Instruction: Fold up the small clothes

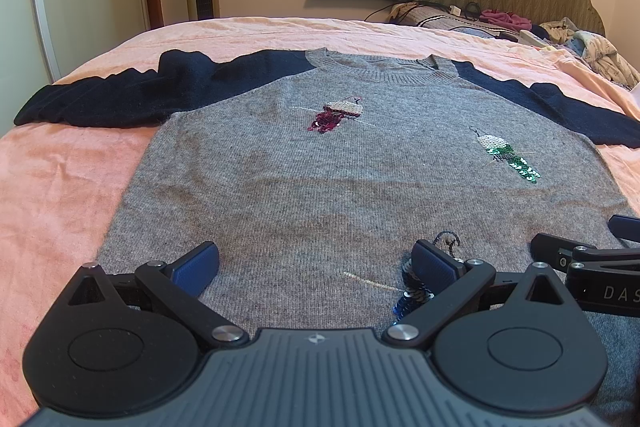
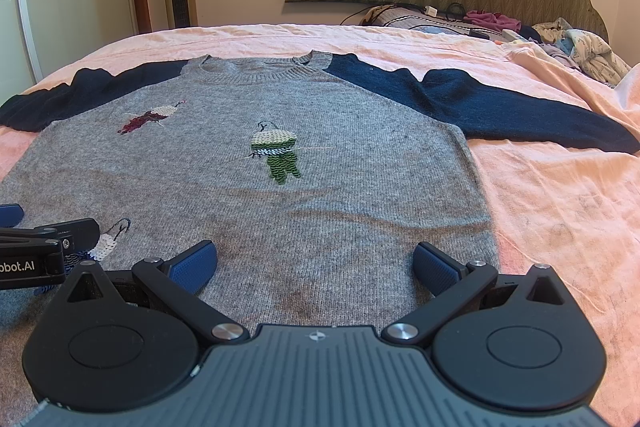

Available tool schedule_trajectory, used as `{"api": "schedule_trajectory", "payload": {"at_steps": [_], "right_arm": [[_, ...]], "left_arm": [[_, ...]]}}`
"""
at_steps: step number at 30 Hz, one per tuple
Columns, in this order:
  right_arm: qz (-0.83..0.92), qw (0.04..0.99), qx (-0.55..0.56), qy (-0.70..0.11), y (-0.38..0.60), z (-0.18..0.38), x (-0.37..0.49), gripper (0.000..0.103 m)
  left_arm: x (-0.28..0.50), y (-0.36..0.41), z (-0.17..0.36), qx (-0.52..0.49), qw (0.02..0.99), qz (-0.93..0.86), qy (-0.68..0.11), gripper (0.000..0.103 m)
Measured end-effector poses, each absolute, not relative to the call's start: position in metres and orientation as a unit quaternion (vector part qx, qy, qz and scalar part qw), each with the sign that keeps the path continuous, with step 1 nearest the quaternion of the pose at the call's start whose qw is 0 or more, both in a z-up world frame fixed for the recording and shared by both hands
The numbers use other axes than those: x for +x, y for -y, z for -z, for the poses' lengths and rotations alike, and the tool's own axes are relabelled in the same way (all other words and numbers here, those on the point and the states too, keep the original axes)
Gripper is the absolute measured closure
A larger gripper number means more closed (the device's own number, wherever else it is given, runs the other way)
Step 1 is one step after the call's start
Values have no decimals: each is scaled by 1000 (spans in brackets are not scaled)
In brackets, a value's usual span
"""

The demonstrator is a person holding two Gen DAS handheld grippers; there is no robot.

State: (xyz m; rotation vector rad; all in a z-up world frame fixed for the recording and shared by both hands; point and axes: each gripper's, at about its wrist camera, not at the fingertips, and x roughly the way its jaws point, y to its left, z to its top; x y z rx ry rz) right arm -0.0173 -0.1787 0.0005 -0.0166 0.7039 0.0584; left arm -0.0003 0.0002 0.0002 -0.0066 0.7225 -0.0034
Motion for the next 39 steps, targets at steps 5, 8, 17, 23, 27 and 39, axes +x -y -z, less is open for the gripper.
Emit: {"api": "schedule_trajectory", "payload": {"at_steps": [5,8,17,23,27,39], "right_arm": [[-29,938,-8,-345,179,0,-17,0],[-29,938,-8,-345,178,0,-17,0],[-33,933,-7,-358,179,-3,-17,0],[-117,938,204,-253,276,-57,-26,0],[-85,901,389,-171,400,-61,-8,0],[153,825,518,-165,587,18,56,26]], "left_arm": [[0,0,0,-3,935,2,-353,0],[0,0,0,-3,935,2,-353,0],[-1,0,0,-3,936,-1,-352,0],[-1,0,2,-4,936,1,-352,0],[0,-1,1,-5,936,2,-352,0],[0,-1,0,-5,936,2,-352,0]]}}
